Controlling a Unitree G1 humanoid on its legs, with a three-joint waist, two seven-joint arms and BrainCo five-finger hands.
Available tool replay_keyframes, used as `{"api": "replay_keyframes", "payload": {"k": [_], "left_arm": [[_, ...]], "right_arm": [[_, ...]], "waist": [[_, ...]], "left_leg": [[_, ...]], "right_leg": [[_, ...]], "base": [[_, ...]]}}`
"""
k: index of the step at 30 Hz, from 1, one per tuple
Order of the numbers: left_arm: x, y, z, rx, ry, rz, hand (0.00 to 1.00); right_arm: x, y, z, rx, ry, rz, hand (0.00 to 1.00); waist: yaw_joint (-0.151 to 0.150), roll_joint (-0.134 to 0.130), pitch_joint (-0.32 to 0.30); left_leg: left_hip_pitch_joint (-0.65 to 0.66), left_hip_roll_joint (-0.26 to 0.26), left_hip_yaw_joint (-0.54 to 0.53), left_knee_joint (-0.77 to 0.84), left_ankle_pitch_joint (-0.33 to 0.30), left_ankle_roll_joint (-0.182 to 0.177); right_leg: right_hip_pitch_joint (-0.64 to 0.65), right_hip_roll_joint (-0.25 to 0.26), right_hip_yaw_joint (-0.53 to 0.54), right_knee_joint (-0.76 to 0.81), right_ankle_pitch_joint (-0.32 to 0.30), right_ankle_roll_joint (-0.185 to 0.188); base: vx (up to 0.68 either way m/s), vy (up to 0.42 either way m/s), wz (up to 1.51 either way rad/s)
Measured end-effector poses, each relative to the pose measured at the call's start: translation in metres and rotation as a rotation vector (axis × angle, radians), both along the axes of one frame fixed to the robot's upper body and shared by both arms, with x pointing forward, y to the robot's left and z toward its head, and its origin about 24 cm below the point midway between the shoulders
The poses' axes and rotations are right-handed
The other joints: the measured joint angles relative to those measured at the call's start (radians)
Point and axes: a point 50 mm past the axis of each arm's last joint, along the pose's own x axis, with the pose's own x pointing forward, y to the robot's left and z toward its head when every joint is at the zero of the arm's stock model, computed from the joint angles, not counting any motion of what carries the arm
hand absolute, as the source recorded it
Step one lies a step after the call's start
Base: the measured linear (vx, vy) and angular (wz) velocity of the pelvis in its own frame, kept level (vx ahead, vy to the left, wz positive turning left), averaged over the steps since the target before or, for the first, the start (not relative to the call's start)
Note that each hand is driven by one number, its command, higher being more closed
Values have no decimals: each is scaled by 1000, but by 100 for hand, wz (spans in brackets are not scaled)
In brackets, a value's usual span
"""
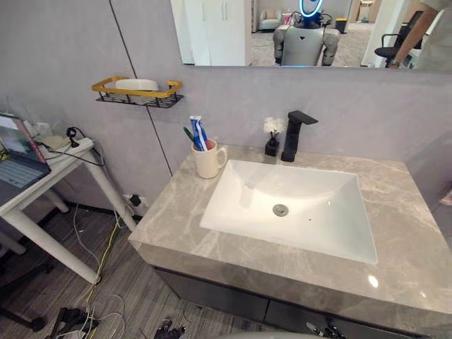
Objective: Organize washtable
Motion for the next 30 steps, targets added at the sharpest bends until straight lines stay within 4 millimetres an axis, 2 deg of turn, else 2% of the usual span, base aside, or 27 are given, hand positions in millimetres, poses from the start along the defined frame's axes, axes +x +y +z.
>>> {"api": "replay_keyframes", "payload": {"k": [2, 6, 11, 12, 16, 17, 19, 20, 21, 22, 23, 24, 25, 27, 28, 29, 30], "left_arm": [[4, 0, -1, 5, 8, -30, 0], [12, -2, -1, 18, 2, -88, 0], [23, -2, 1, 25, -23, -119, 0], [29, -1, 2, 31, -38, -117, 0], [41, 3, 7, 45, -81, -115, 0], [46, 3, 9, 49, -102, -113, 0], [55, -1, 13, 51, -141, -109, 0], [59, 4, 16, 69, -156, -113, 0], [59, 5, 16, 74, -157, -117, 0], [62, 5, 17, 81, -159, -130, 0], [63, 6, 17, 83, -159, -128, 0], [61, 5, 15, 84, -141, -147, 0], [58, 5, 13, 87, -121, -169, 0], [56, 2, 10, 114, -86, -283, 0], [58, -1, 9, 119, -79, -322, 0], [64, -10, 9, 119, -82, -392, 0], [68, -17, 10, 122, -89, -444, 0]], "right_arm": [[3, 1, 0, 0, -2, 8, 0], [15, 4, -1, 3, -17, 45, 0], [23, 12, 5, 10, -70, 135, 0], [25, 13, 6, 14, -84, 141, 0], [31, 11, 5, 19, -96, 129, 0], [32, 9, 6, 11, -106, 127, 0], [31, 3, 6, -12, -88, 115, 0], [42, 5, 8, -16, -107, 118, 0], [46, 8, 8, -12, -114, 117, 0], [47, 16, 8, 2, -122, 120, 0], [49, 18, 9, 6, -131, 122, 0], [51, 17, 10, 1, -136, 133, 0], [49, 16, 10, 0, -131, 130, 0], [51, 15, 11, 0, -141, 117, 0], [52, 14, 11, -4, -147, 117, 0], [54, 11, 12, -10, -152, 103, 0], [54, 9, 11, -10, -148, 92, 0]], "waist": [[-2, 0, 4], [-25, -6, 26], [-24, -18, 70], [-22, -32, 86], [-15, -44, 137], [-10, -44, 155], [26, -36, 176], [28, -49, 183], [24, -53, 185], [8, -62, 189], [3, -72, 195], [1, -63, 193], [-17, -58, 195], [-68, -53, 191], [-80, -43, 186], [-88, -26, 181], [-91, -16, 175]], "left_leg": [[11, 2, 14, -2, 0, 0], [20, 2, 31, -2, -1, -1], [-11, 10, 36, 7, -10, -8], [-29, 12, 26, 18, -9, -7], [-122, -2, -78, 71, 9, 0], [-152, -12, -130, 84, 18, 0], [-195, -19, -163, 78, 43, 1], [-259, -42, -153, 79, 126, 23], [-282, -51, -138, 65, 171, 27], [-288, -59, -90, 18, 227, 38], [-300, -46, -7, 91, 167, 52], [-289, 5, 140, 220, 51, 70], [-259, 49, 240, 280, 11, 71], [-173, 150, 460, 333, -8, 79], [-168, 166, 494, 320, -4, 67], [-169, 151, 534, 278, -20, 23], [-155, 124, 532, 228, -26, 13]], "right_leg": [[0, 3, 19, -1, 1, -2], [-4, 11, 44, -2, 8, -7], [-28, 18, 61, -9, 14, -22], [-40, 19, 52, 1, 11, -26], [-74, 1, -51, 81, -38, -23], [-94, -18, -101, 112, -60, -19], [-144, -38, -141, 193, -98, -21], [-203, -70, -175, 269, -125, -43], [-224, -82, -189, 281, -121, -54], [-235, -116, -234, 258, -105, -81], [-228, -123, -261, 255, -107, -77], [-220, -137, -291, 273, -107, -77], [-202, -150, -318, 292, -107, -77], [-169, -185, -397, 323, -107, -77], [-165, -191, -420, 328, -106, -75], [-158, -201, -462, 331, -92, -51], [-144, -207, -497, 321, -82, -36]], "base": [[3, 2, -30], [-32, 1, -18], [-71, -6, -10], [-57, -29, 30], [-2, -26, 84], [-22, -12, 126], [-23, -14, 100], [-39, -39, 79], [-60, -38, 114], [-33, 7, 90], [15, -24, 97], [36, 5, 77], [10, 58, 90], [-51, 189, 98], [-83, 256, 113], [-93, 324, 114], [-117, 393, 143]]}}
